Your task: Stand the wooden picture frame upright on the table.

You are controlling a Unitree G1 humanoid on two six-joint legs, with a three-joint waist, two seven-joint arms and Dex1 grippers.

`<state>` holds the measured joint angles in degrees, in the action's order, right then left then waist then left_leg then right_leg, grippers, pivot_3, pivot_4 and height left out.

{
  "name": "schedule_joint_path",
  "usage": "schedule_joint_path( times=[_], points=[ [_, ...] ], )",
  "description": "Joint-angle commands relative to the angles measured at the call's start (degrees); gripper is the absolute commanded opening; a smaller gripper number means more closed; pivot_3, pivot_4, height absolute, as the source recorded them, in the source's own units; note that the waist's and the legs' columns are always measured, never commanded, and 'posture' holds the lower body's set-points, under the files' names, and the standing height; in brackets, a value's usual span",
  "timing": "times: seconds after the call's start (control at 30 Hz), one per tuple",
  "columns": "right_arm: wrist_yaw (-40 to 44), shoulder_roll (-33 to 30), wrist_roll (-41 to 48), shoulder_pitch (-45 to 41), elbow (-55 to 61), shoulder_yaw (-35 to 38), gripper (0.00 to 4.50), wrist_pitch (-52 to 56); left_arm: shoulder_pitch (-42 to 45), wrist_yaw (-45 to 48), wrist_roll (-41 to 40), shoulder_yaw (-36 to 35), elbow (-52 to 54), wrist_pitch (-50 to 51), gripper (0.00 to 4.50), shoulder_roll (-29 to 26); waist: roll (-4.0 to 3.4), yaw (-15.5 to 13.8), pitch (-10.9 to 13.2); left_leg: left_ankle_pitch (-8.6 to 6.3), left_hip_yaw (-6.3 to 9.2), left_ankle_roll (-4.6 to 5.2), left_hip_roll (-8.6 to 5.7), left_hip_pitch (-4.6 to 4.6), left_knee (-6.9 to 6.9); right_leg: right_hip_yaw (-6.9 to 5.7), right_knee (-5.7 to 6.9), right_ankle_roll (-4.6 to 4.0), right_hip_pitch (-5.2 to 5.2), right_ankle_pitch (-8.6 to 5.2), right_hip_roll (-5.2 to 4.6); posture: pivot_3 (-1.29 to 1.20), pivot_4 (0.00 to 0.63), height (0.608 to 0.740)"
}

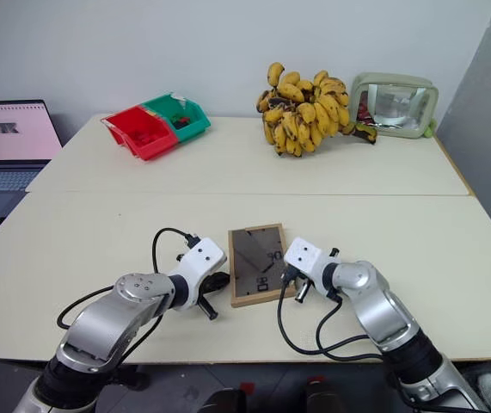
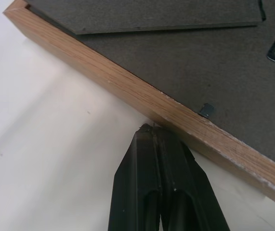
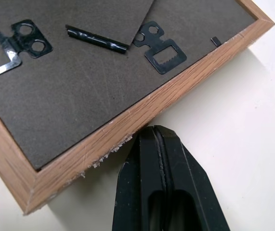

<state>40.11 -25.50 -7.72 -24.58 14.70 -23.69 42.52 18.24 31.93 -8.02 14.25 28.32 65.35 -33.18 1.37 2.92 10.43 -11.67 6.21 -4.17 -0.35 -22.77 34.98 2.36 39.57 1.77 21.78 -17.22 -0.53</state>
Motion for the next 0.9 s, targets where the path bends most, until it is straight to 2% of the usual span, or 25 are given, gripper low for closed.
schedule_joint_path(
  times=[0.03, 0.2, 0.33, 0.37, 0.47, 0.63, 0.9],
  points=[
    [1.8, -1.5, 0.8, 0.1, 2.9, -0.3, 0.00, -1.1, -1.1, 1.9, -2.2, 0.1, 1.0, 0.4, 0.03, -1.8, 0.00, 0.0, 0.0, 0.00, 0.00, 0.00, 0.00, 0.00, 0.00, 0.00, -0.01, 0.00, 0.00, 0.00, 0.00, 0.00, 0.150, 0.740],
    [0.6, -5.4, -2.2, -1.0, -3.4, 0.1, 0.00, -7.5, -1.1, 3.9, -3.9, -5.7, -4.1, -2.7, 0.03, -5.2, 0.00, 0.0, 0.0, 0.00, -0.02, 0.00, 0.00, -0.01, -0.02, -0.01, -0.13, 0.01, -0.02, 0.00, 0.00, 0.00, 0.150, 0.740],
    [-1.0, -3.6, -1.1, -3.4, -9.1, 1.8, 0.00, -10.4, -1.1, 9.9, -12.9, -15.1, -7.9, -1.9, 0.03, -4.1, 0.01, 0.2, 0.0, 0.00, -0.04, 0.00, 0.00, 0.03, -0.01, -0.01, -0.14, 0.01, -0.04, 0.00, 0.02, 0.00, 0.150, 0.740],
    [-1.1, -3.2, -1.0, -3.9, -10.4, 1.8, 0.00, -11.1, -1.0, 11.5, -15.6, -17.2, -8.6, -0.3, 0.32, -3.9, 0.02, 0.2, 0.0, 0.00, -0.04, 0.00, 0.00, 0.02, -0.01, -0.02, -0.14, 0.00, -0.03, 0.00, 0.03, 0.00, 0.150, 0.740],
    [-1.7, -2.0, -1.0, -5.1, -13.5, 2.0, 0.00, -13.0, 1.0, 14.0, -23.1, -24.0, -12.0, 8.1, 0.82, -3.0, 0.02, 0.2, 0.0, 0.00, 0.01, 0.00, 0.02, -0.02, -0.01, -0.05, -0.14, 0.00, -0.02, 0.00, 0.03, 0.00, 0.150, 0.740],
    [-1.6, -0.6, -0.6, -5.6, -15.5, 2.4, 0.00, -14.4, 7.0, 13.7, -31.8, -34.3, -19.3, 25.2, 1.79, 0.7, 0.05, 0.2, 0.0, 0.00, 0.02, 0.00, 0.00, -0.03, 0.00, -0.07, -0.13, 0.02, -0.04, 0.01, 0.03, 0.00, 0.150, 0.740],
    [-1.4, 1.0, -0.7, -4.0, -12.7, 1.5, 0.00, -12.8, 4.8, 9.1, -42.9, -34.8, -25.4, 27.1, 3.34, 0.5, 0.06, 0.4, 0.0, 0.00, 0.01, -0.01, 0.07, 0.00, -0.02, -0.02, -0.10, -0.20, -0.01, 0.14, -0.02, 0.00, 0.150, 0.740]
  ],
)
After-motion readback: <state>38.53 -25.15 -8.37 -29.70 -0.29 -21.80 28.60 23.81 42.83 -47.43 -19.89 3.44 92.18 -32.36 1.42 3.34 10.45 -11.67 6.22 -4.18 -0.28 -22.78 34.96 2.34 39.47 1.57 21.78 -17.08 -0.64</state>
